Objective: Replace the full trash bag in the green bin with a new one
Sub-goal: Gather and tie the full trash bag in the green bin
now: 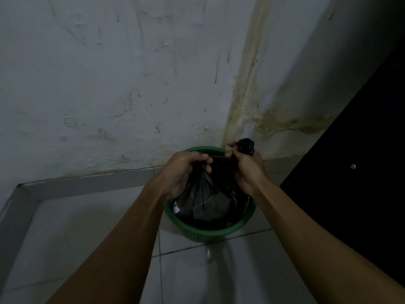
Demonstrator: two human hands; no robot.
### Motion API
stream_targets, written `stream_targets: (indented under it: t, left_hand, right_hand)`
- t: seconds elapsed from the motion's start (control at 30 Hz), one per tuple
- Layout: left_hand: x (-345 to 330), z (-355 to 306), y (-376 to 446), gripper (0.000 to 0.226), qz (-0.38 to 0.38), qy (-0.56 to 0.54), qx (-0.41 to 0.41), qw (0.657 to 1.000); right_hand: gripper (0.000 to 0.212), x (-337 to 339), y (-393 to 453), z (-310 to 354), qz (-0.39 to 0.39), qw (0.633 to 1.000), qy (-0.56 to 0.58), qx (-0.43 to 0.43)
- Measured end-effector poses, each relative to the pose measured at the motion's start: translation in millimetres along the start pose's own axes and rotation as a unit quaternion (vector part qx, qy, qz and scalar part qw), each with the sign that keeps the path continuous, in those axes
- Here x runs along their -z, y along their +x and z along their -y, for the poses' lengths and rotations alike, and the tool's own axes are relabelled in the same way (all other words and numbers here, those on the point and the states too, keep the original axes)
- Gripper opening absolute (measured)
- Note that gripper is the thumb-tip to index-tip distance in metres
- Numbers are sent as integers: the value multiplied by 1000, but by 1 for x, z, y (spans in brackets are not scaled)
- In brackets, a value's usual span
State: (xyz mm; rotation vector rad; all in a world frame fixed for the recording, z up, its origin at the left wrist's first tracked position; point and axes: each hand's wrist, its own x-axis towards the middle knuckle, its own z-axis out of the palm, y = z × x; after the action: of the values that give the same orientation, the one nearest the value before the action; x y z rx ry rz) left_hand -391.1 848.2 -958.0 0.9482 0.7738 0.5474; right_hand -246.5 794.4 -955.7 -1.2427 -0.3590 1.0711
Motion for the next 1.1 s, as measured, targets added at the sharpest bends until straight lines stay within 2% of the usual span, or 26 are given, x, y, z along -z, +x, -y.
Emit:
stream_targets:
  t: [0.13,0.23,0.37,0.43,0.57,0.7,0.77,0.87,1.0,1.07,1.1]
  left_hand:
    - [-2,0,6,30,-47,-89,34,994]
    - [-1,-2,8,30,-73,-169,37,982]
    - [-5,-4,11,30,-56,-226,38,972]
    - [-12,-5,10,29,-55,-206,27,977]
    - [-22,-3,12,23,-83,-152,-33,984]
    - [-29,4,13,18,-115,35,-117,986]
    - [-31,7,10,19,-97,125,-153,975]
    - [-36,4,5,25,-70,186,-151,968]
    - [-46,-5,-4,21,-64,184,-88,977]
    - [-45,-5,-5,44,-25,139,-67,988]
    - [-46,-5,-7,44,-9,144,-72,987]
  right_hand:
    - [19,3,-10,-8,21,986,-132,96]
    - [14,7,-17,-17,43,945,-247,212]
    - [12,8,-25,-20,80,908,-297,284]
    - [17,9,-26,-18,82,873,-352,328]
    - [24,9,-33,-8,94,776,-451,431]
    - [22,5,-41,10,78,744,-495,442]
    - [19,3,-44,18,55,747,-501,433]
    - [16,-1,-47,28,26,801,-471,369]
    - [12,0,-42,35,-3,874,-396,281]
    - [21,2,-39,36,-3,910,-332,249]
    - [24,3,-38,37,1,921,-307,239]
